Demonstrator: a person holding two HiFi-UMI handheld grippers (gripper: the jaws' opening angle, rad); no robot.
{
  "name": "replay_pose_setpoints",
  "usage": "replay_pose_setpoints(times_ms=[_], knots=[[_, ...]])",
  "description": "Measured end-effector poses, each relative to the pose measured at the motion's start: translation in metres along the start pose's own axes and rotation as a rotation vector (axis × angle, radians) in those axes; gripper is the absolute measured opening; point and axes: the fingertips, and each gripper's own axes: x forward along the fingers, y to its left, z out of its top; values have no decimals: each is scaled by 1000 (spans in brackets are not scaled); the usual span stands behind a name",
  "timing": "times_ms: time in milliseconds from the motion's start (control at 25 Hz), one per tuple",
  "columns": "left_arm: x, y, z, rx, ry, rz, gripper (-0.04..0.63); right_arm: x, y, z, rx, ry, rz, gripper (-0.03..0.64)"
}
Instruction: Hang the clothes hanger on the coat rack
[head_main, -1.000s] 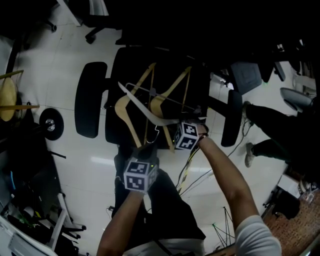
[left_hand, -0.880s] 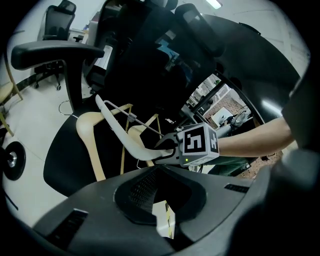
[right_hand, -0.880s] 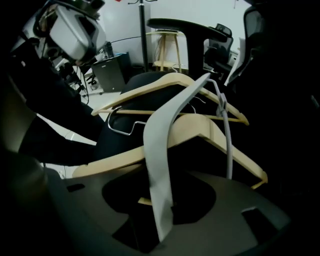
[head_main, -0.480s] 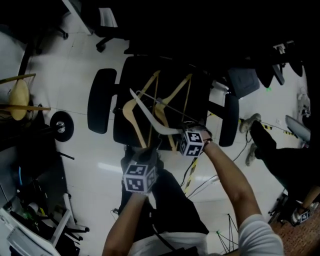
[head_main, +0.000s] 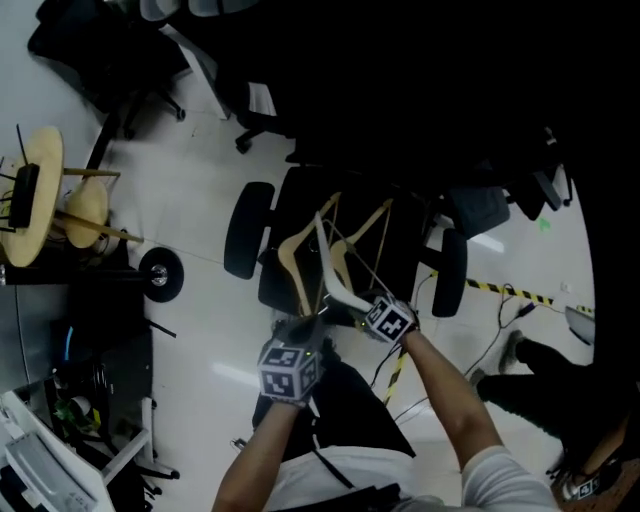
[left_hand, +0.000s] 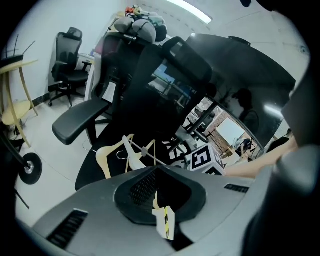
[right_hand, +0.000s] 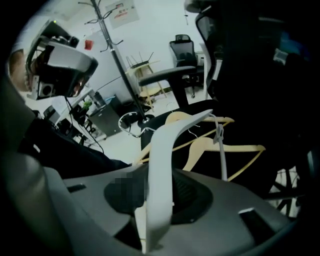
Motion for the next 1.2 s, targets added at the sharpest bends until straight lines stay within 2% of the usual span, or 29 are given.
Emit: replay_pose_setpoints(times_ms=[200, 480, 840, 1000, 1200], knots=[[-34, -10, 24, 20, -62, 32, -9, -35, 9, 21, 231, -141, 15, 135], [-70, -16, 41, 46, -117, 96, -9, -88, 23, 75, 406, -357, 81, 137], [-135, -17, 97, 78, -271, 147, -9, -165, 60, 169, 419, -609, 153, 137], [-193, 10, 130, 92, -363, 175, -9, -184, 94, 239, 384, -691, 204, 137], [-268, 51, 143, 85, -434, 211, -9, -188, 147, 309, 382, -757, 291, 137]])
